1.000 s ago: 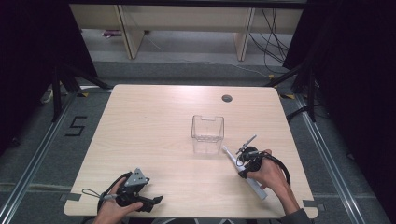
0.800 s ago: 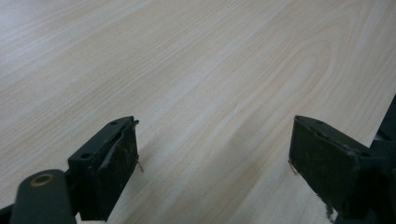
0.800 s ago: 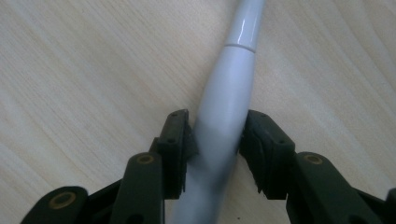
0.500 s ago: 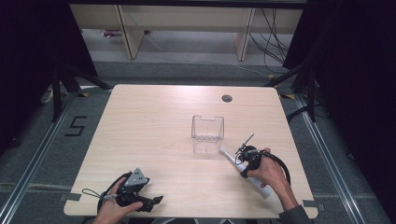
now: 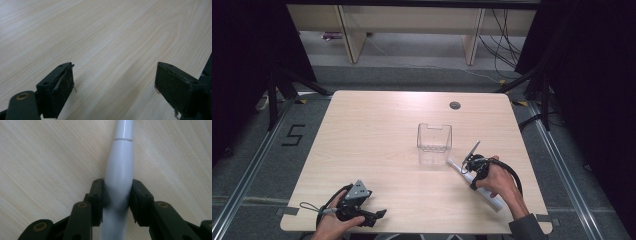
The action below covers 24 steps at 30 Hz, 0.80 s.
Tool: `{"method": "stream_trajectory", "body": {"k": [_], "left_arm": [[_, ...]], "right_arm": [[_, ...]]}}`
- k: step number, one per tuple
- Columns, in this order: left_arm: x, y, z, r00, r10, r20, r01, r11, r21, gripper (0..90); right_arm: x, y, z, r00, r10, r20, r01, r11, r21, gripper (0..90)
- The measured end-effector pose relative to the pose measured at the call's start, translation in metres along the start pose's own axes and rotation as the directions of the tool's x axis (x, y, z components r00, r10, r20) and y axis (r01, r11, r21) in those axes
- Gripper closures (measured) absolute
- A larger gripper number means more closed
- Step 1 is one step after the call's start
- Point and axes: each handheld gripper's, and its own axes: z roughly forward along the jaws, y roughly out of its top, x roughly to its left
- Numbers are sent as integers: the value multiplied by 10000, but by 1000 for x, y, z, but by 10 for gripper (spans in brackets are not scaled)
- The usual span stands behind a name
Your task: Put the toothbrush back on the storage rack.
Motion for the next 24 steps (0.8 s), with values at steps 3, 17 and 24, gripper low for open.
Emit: {"method": "stream_trajectory", "body": {"k": [3, 17, 24], "left_arm": [[0, 0, 0, 10000, 19, -17, -19, 10000, -19, 149], [0, 0, 0, 10000, 62, 14, -62, 10000, 10, 149], [0, 0, 0, 10000, 18, 2, -18, 10000, 6, 149]], "right_arm": [[0, 2, 0, 9999, 62, -97, -61, 10000, 69, 656], [-8, 3, 1, 9991, -328, -266, 337, 9989, 339, 662], [-8, 4, 1, 9986, -388, -371, 406, 9980, 480, 664]]}}
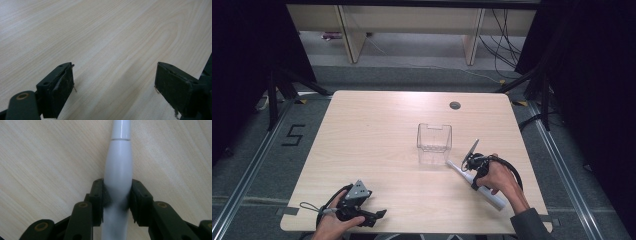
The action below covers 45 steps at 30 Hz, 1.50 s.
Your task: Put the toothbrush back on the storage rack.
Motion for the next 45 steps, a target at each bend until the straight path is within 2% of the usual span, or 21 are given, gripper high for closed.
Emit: {"method": "stream_trajectory", "body": {"k": [3, 5, 7, 8, 12, 16, 20, 21, 25, 27, 30, 31, 32, 34, 35, 36, 37, 40, 41, 43, 45], "left_arm": [[0, 0, 0, 10000, -26, 3, 26, 10000, -10, 149], [0, 0, 0, 10000, -17, -1, 17, 10000, 10, 149], [0, 0, 0, 10000, -19, -5, 19, 10000, -2, 149], [0, 0, 0, 10000, -27, -6, 27, 10000, -11, 149], [0, 0, 0, 10000, -24, -13, 24, 10000, 8, 149], [0, 0, 0, 10000, -34, -15, 34, 10000, 12, 149], [0, 0, 0, 10000, -39, -25, 39, 10000, 7, 149], [0, 0, 0, 10000, -37, -28, 37, 10000, 0, 149], [1, 0, 0, 9999, 41, -123, -40, 10000, 91, 149], [0, 0, 0, 10000, -60, -7, 60, 10000, -16, 149], [1, 0, 0, 9999, 104, -111, -103, 9999, 133, 149], [1, 0, 0, 9999, 107, -96, -106, 9999, 124, 149], [0, 0, 1, 10000, -34, -8, 34, 10000, 2, 149], [0, 0, 0, 10000, -41, -22, 41, 10000, -9, 149], [0, 0, 0, 10000, -39, -21, 39, 10000, -5, 149], [0, 0, 0, 10000, -46, -25, 46, 10000, 3, 149], [0, 0, 0, 10000, -38, -23, 38, 10000, -1, 149], [1, 0, 0, 10000, 97, -20, -97, 9999, 108, 149], [0, 0, 0, 10000, -13, -13, 13, 10000, 17, 149], [0, 0, 1, 10000, -33, -15, 33, 10000, 2, 149], [0, 0, 0, 10000, -11, -28, 11, 10000, 37, 149]], "right_arm": [[2, -2, -2, 9992, 387, -46, -387, 9992, -107, 664], [-3, -5, -3, 9996, -230, 184, 238, 9986, -474, 665], [0, -7, -8, 9993, 365, 47, -362, 9983, -462, 666], [-5, -9, -9, 10000, 13, 21, -11, 9970, -774, 666], [-8, -15, -17, 9993, 368, -50, -371, 9940, -1033, 666], [-19, -26, -30, 9984, 568, 21, -552, 9777, -2027, 666], [-24, -37, -45, 9882, 1533, -44, -1478, 9446, -2930, 666], [-27, -39, -47, 9893, 1458, -5, -1381, 9360, -3238, 666], [-33, -48, -57, 9820, 1886, -70, -1722, 8803, -4422, 666], [-35, -50, -59, 9841, 1775, -21, -1565, 8624, -4813, 666], [-39, -52, -61, 9835, 1807, 120, -1420, 8107, -5680, 666], [-39, -53, -62, 9777, 2100, 45, -1690, 7995, -5764, 666], [-41, -52, -61, 9787, 2040, 214, -1511, 7875, -5975, 666], [-41, -54, -64, 9750, 2219, 111, -1707, 7801, -6019, 666], [-42, -53, -62, 9727, 2309, 215, -1638, 7499, -6410, 666], [-43, -53, -63, 9752, 2194, 274, -1492, 7443, -6510, 666], [-45, -53, -64, 9788, 2025, 294, -1364, 7530, -6437, 666], [-44, -52, -64, 9746, 2211, 354, -1382, 7183, -6819, 666], [-43, -53, -69, 9729, 2310, 137, -1642, 7307, -6627, 666], [-43, -52, -69, 9732, 2295, 108, -1638, 7262, -6677, 666], [-43, -51, -71, 9737, 2272, 160, -1542, 7092, -6879, 666]]}}
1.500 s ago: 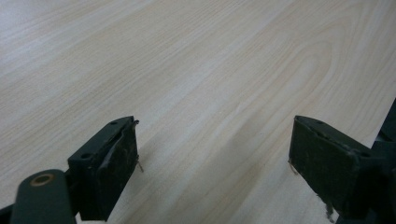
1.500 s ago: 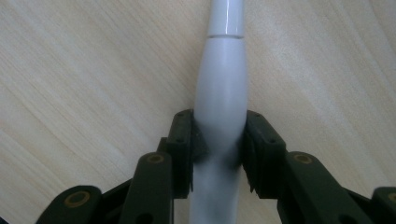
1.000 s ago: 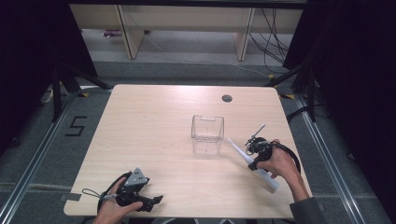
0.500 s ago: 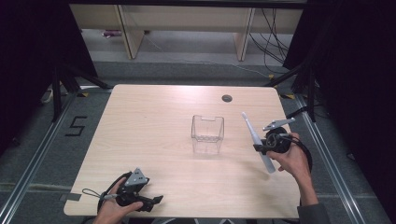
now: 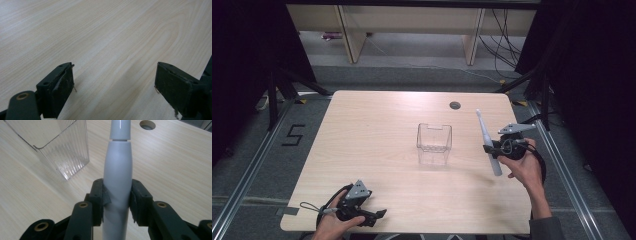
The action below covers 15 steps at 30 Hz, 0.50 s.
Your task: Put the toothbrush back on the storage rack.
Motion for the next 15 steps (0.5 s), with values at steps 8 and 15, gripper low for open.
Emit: {"method": "stream_trajectory", "body": {"k": [8, 15], "left_arm": [[0, 0, 0, 10000, -45, -3, 45, 10000, -54, 149], [1, 0, -1, 10000, 79, -13, -78, 10000, 48, 149]], "right_arm": [[1, 10, -3, 10000, -56, -47, 54, 9990, -433, 666], [2, 22, 0, 9999, 74, -145, -89, 9944, -1058, 666]]}}
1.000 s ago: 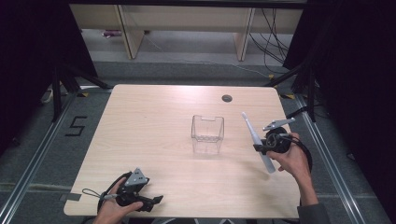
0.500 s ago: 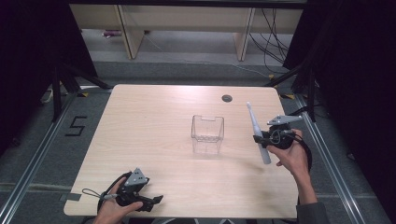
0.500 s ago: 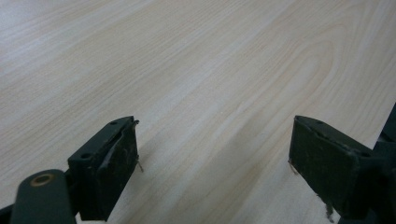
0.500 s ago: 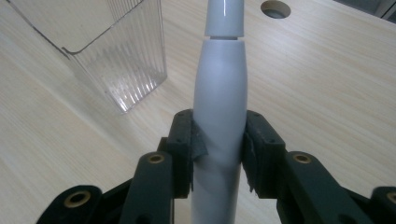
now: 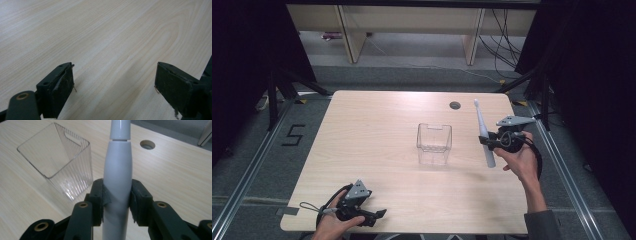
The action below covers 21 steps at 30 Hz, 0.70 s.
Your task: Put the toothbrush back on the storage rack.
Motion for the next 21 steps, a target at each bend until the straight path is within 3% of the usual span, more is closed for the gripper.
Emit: {"method": "stream_trajectory", "body": {"k": [4, 5, 6, 7, 9, 13, 15, 17, 21], "left_arm": [[-1, 0, 1, 10000, 26, 22, -26, 10000, -6, 149], [0, 0, 1, 10000, 31, 21, -31, 10000, -2, 149], [-1, 0, 1, 10000, -95, 26, 95, 9999, -102, 149], [-1, 0, 1, 9999, -106, 17, 106, 9999, -103, 149], [0, 0, 0, 10000, 13, 2, -13, 10000, 2, 149], [-1, 0, 1, 9999, -103, 28, 103, 9999, -117, 149], [0, 0, 0, 10000, 26, 8, -26, 10000, -21, 149], [0, 0, 0, 10000, 24, 8, -24, 10000, -19, 149], [-1, 0, 0, 10000, -71, 28, 72, 9999, -125, 149]], "right_arm": [[1, 5, 2, 9997, -173, -170, 170, 9996, -204, 666], [4, 6, 2, 9999, 5, -155, -11, 9992, -388, 666], [3, 8, 2, 9992, -321, -239, 310, 9985, -457, 666], [4, 9, 2, 9992, -243, -317, 228, 9986, -467, 666], [6, 12, 1, 9994, -314, -142, 304, 9974, -658, 666], [11, 17, 0, 9995, -171, -269, 150, 9970, -759, 666], [10, 19, 0, 9984, -554, -111, 540, 9937, -978, 666], [13, 21, 0, 9993, -312, -184, 291, 9939, -1061, 666], [13, 26, 2, 9981, -527, -330, 485, 9917, -1190, 666]]}}
